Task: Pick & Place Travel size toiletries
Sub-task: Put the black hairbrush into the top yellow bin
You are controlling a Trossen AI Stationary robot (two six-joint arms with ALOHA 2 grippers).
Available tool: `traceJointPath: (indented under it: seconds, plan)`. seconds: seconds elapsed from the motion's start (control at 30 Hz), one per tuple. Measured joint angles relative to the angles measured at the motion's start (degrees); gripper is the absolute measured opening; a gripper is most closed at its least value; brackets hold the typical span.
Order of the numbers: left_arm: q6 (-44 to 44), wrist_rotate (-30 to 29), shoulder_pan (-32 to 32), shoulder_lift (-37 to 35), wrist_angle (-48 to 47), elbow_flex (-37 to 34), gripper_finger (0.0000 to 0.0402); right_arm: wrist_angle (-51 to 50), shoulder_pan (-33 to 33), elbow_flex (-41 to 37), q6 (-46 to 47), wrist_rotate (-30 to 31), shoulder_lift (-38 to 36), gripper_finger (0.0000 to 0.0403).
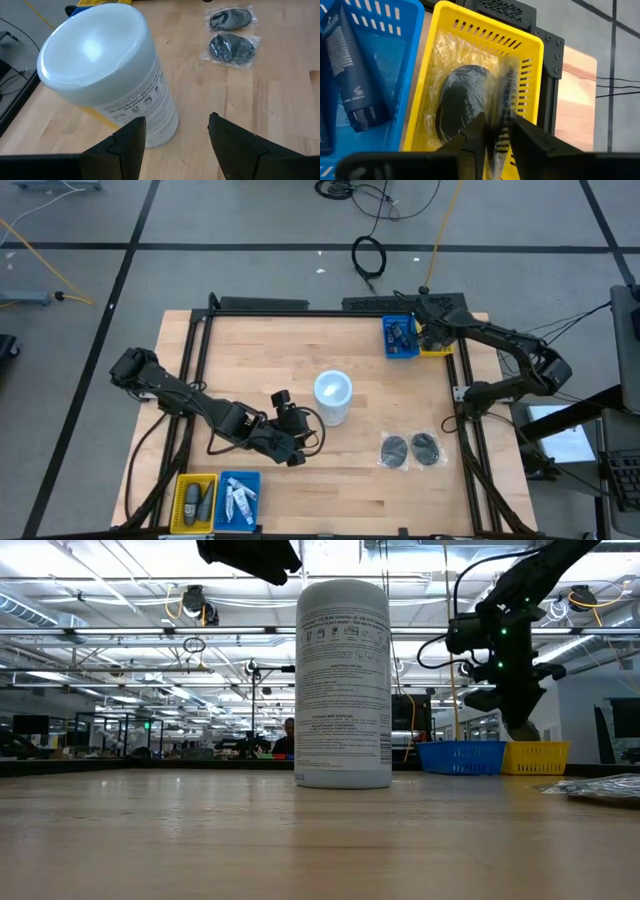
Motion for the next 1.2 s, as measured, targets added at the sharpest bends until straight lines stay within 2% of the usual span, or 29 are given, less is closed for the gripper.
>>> traceJointPath:
  seconds: [0.33,0.77,1.07,1.2]
  plan:
    - [0.0,0.0,0.0,0.0,0.0,0.0,0.0214,0.0,0.0,0.0,-0.7,0.0,0.0,0.0110]
    - [0.0,0.0,0.0,0.0,0.0,0.0,0.0214,0.5,0.0,0.0,-1.7,0.1,0.0,0.0203]
    - [-0.1,0.0,0.0,0.0,0.0,0.0,0.0214,0.5,0.0,0.0,-1.5,0.0,0.0,0.0238]
    - [-0.2,0.0,0.0,0.0,0.0,0.0,0.0214,1.4,0.0,0.0,-2.1,-4.7,0.0,0.0244]
